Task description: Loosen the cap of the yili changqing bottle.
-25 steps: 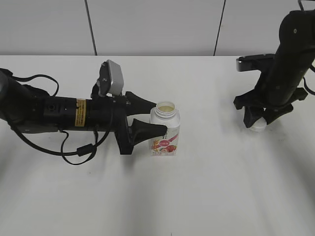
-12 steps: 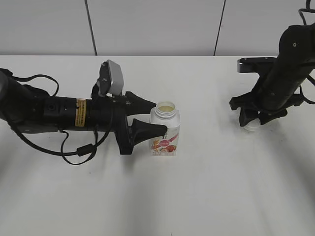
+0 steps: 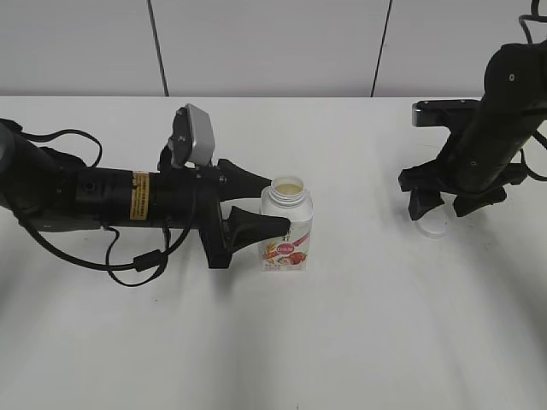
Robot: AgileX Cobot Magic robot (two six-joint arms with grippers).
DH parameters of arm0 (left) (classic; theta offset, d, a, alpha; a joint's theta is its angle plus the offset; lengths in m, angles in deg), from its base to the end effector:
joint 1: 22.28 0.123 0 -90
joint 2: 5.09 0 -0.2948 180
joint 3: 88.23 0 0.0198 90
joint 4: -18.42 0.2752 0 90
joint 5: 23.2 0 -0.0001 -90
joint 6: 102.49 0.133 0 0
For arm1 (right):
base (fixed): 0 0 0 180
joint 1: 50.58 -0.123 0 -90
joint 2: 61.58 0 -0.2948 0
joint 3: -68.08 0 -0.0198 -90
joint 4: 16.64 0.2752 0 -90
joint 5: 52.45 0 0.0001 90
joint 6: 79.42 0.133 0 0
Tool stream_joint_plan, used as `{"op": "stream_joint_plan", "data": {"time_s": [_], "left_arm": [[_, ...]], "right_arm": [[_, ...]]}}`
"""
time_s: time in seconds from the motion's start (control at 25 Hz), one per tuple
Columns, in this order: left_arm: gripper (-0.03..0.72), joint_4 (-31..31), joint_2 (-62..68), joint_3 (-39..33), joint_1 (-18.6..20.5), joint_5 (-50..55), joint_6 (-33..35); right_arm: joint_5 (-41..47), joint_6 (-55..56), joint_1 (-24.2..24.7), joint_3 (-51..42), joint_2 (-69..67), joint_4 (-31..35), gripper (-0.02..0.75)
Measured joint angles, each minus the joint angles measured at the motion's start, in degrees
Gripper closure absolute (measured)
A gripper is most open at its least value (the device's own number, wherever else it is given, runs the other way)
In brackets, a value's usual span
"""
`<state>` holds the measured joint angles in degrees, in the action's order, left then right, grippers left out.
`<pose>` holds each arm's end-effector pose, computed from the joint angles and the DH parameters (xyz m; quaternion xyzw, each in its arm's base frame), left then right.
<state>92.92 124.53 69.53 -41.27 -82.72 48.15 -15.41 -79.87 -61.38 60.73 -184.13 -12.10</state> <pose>0.3367 -0.2326 0.0716 0.5285 0.6245 -0.3751 0.4359 0.4041 0.0835 0.0808 -0.0687 0.9908 0.0374 0.1107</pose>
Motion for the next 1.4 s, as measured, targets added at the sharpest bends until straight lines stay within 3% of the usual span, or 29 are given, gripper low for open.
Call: {"op": "stream_joint_plan", "data": {"time_s": [0.16, 0.36, 0.44, 0.92, 1.2, 1.4], "left_arm": [[0.245, 0.1, 0.0, 0.0, 0.0, 0.0, 0.0], [0.097, 2.3, 0.0, -0.1, 0.1, 3.3, 0.0], [0.078, 3.4, 0.0, -0.1, 0.2, 3.4, -0.1], [0.099, 13.3, -3.6, -0.1, 5.6, 4.0, -5.2], [0.101, 13.4, -10.8, -0.1, 10.1, 9.3, -9.0], [0.102, 7.8, -17.8, -0.2, 12.1, 13.9, -10.3]], "right_arm": [[0.0, -0.2, 0.0, 0.0, 0.0, 0.0, 0.172], [0.0, -0.4, 0.0, 0.0, 0.0, 0.0, 0.172], [0.0, -0.4, 0.0, 0.0, 0.0, 0.0, 0.172], [2.8, -1.3, 0.0, 0.0, 0.0, 0.1, 0.172], [4.7, -1.9, 0.0, 0.0, 1.1, -0.8, 0.172], [4.8, -2.0, 0.0, 0.0, 4.5, -3.6, 0.172]]}}
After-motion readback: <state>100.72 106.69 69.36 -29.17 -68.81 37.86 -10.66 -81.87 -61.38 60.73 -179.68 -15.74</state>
